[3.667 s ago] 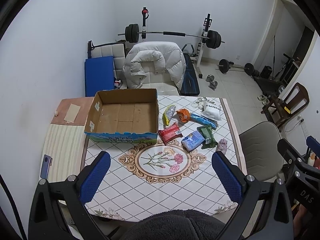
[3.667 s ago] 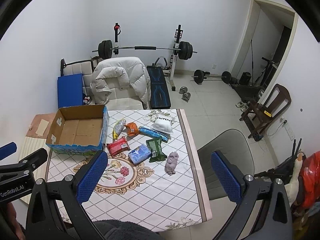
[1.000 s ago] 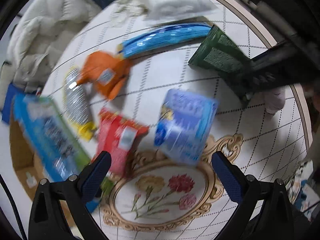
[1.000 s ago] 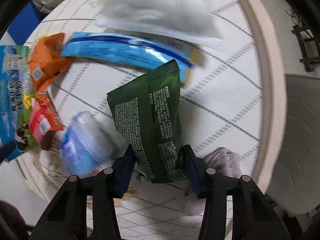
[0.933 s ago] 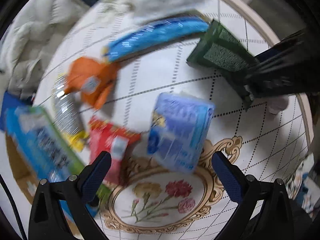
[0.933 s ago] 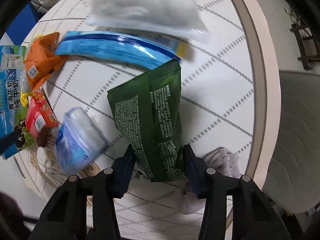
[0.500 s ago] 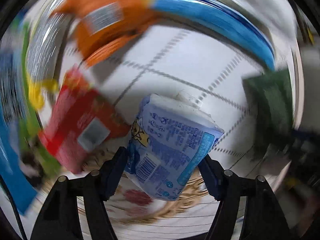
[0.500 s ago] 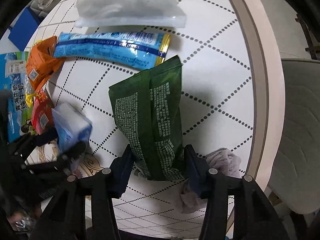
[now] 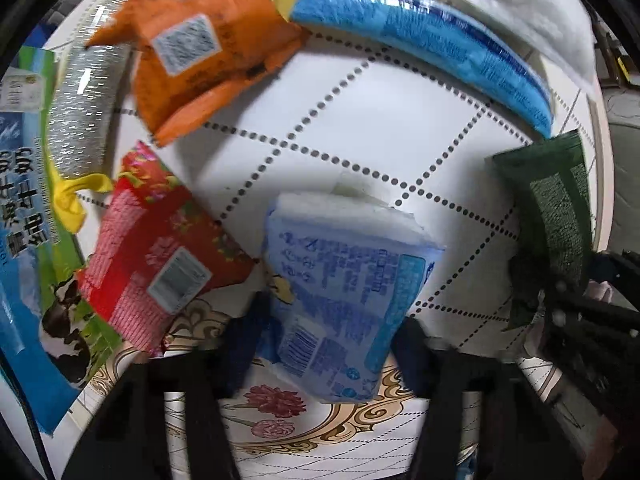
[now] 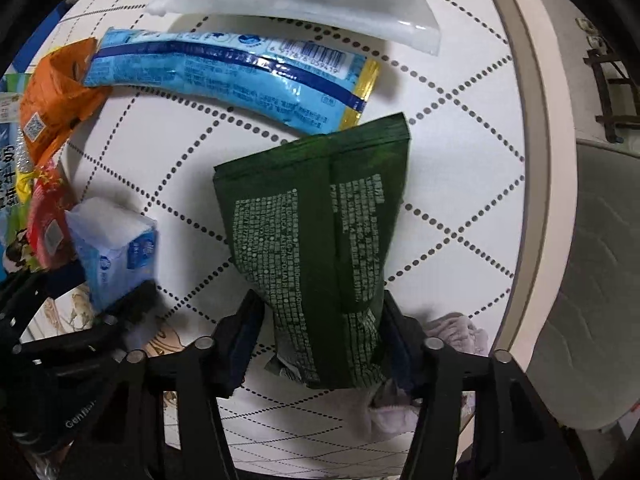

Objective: Organize soft objects
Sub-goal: 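Carry both bags into the cardboard box and open both tools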

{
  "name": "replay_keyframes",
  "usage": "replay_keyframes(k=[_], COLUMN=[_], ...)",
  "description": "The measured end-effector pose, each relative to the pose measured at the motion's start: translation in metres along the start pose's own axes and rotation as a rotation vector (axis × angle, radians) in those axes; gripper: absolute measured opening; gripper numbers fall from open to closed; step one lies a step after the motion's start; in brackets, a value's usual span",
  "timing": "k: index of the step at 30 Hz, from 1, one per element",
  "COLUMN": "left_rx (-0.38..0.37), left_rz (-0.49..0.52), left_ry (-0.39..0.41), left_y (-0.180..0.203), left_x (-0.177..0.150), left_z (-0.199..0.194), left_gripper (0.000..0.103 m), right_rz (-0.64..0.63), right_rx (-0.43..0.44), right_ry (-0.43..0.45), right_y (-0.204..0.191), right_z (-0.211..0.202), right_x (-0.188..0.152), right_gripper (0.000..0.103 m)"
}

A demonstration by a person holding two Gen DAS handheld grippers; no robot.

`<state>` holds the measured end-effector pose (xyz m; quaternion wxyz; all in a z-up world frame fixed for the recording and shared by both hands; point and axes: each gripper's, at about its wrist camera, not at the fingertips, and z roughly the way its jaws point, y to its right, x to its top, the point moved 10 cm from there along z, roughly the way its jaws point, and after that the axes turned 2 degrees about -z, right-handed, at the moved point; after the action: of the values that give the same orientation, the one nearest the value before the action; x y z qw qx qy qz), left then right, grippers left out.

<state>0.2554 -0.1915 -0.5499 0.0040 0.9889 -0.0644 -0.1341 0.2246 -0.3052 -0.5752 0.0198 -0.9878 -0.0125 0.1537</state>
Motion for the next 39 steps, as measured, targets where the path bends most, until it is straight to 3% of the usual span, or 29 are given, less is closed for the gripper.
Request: replay_keyframes(k=[3,7,12,15,16,19,24,29,30,34,39], left_rx=[-0.009,-0.053,-0.141,-0.174,-0.181,-0.174,-0.171,-0.199,-0.204,-0.21,-0.229], left_rz=[-0.033,-0.054,-0.089,-0.144,-0.163,-0.214,-0.318,-0.362,-0.362,-0.338,-0.329], left_ry=[0.028,0.1,0.25,0.309,0.318,0.332,0.285,0.189,0.174,0.095,0.061], left_y=[-0.003,-0.002,-0.03,-0.076,-0.101,-0.174,-0.289,-0.361,-0.376,-0.4,-0.413], left_x=[0.0,-0.01,-0.027,-0.014,-0.013,-0.014,0.003,0.018,0.004,0.018,0.024], left_z=[-0.007,-0.037,-0.119,-0.172,-0.175,-0.198,-0.173,-0.133,-0.14,-0.101,-0.078], left_gripper=[0.033,0.033,0.033,0.033,0.033,0.033,0.033,0.033,0.034,0.034,0.034], right_rz=[0.012,0.031,-0.028,-0.083,-0.097,-0.156,-0.211,-0.207,-0.203,-0.214,-0.218], right_rx=[0.001,0.061,0.166,0.22,0.238,0.31,0.335,0.284,0.276,0.224,0.18], right_ry=[0.027,0.077,0.199,0.278,0.291,0.326,0.314,0.255,0.24,0.208,0.176], right_y=[0.0,-0.003,-0.037,-0.083,-0.103,-0.178,-0.302,-0.382,-0.394,-0.431,-0.452], right_z=[-0.005,-0.03,-0.096,-0.143,-0.173,-0.203,-0.206,-0.165,-0.152,-0.121,-0.09], right_x=[-0.003,-0.016,-0.038,-0.045,-0.035,-0.031,0.011,0.059,0.07,0.095,0.117], right_gripper=[0.034,0.033,0.033,0.033,0.033,0.033,0.033,0.033,0.033,0.033,0.033])
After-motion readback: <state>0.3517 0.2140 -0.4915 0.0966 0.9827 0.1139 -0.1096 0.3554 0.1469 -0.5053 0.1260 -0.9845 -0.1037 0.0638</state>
